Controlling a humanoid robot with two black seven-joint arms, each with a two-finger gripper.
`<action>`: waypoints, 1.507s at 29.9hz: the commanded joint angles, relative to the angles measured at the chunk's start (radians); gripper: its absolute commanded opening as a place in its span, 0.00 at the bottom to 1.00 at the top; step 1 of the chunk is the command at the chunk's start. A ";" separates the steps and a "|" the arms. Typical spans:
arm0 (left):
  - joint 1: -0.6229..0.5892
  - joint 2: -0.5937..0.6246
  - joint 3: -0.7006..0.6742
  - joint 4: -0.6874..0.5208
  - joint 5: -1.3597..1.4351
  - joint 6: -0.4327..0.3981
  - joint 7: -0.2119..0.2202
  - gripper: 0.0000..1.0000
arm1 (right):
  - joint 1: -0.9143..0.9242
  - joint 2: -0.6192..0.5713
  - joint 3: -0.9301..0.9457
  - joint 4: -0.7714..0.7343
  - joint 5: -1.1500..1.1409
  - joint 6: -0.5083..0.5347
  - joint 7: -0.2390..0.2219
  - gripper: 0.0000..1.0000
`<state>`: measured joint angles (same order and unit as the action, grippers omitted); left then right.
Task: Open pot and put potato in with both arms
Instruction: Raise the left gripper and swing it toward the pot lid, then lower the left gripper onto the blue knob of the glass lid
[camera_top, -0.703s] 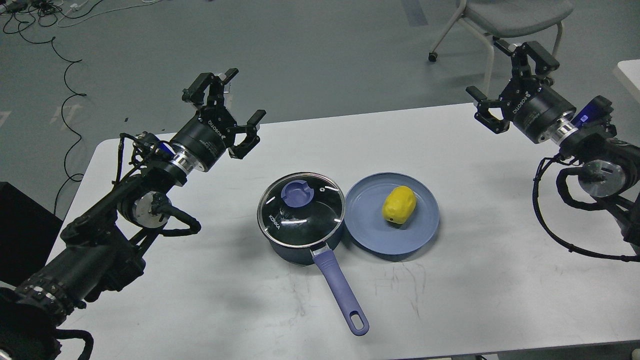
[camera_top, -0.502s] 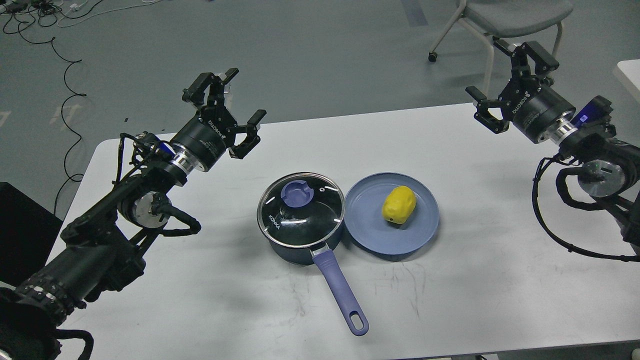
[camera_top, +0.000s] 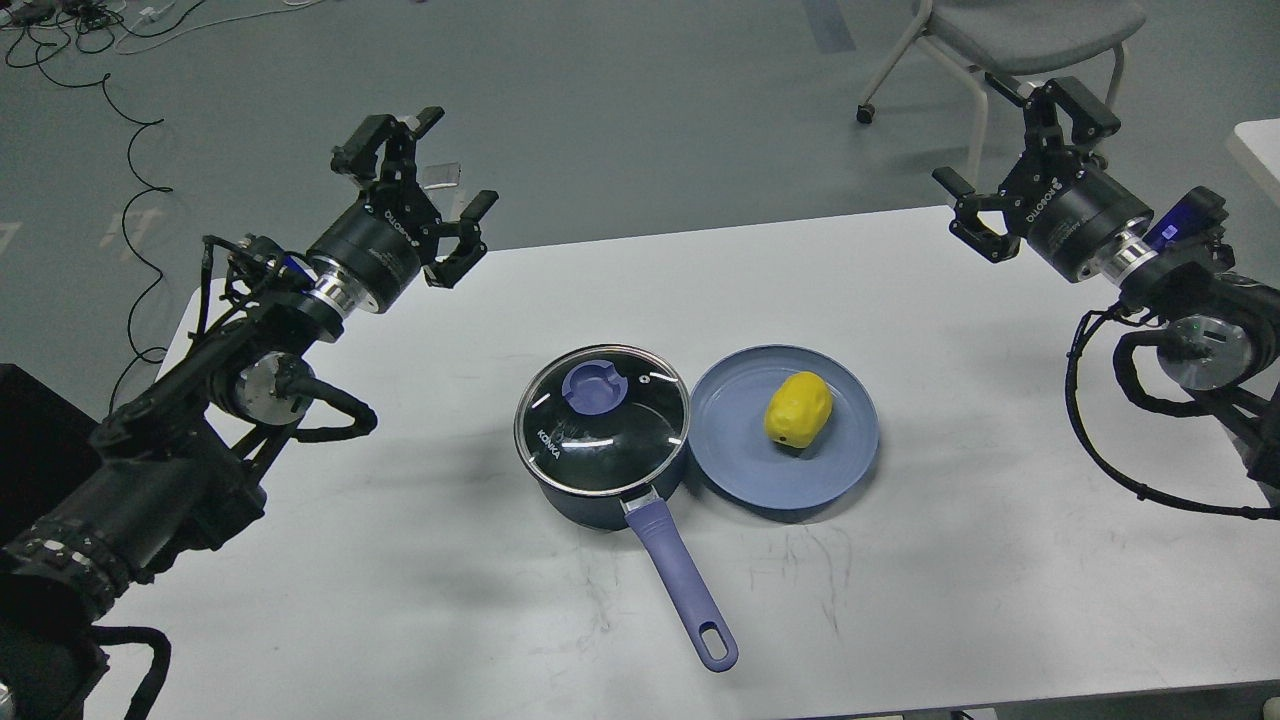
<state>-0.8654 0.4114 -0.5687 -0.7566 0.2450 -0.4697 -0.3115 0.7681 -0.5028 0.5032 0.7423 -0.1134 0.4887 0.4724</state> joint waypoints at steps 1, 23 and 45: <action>-0.012 0.039 0.000 -0.071 0.158 -0.017 -0.111 0.98 | 0.000 -0.002 0.000 0.000 0.000 0.000 0.000 1.00; -0.145 0.198 0.156 -0.586 1.546 0.002 -0.177 0.98 | 0.004 0.000 0.000 0.000 0.000 0.000 0.000 1.00; -0.142 0.135 0.325 -0.464 1.740 0.072 -0.177 0.98 | 0.002 0.000 0.001 -0.001 0.000 0.000 0.000 1.00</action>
<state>-1.0146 0.5444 -0.2436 -1.2173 1.9864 -0.3992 -0.4889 0.7705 -0.5044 0.5032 0.7408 -0.1135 0.4887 0.4724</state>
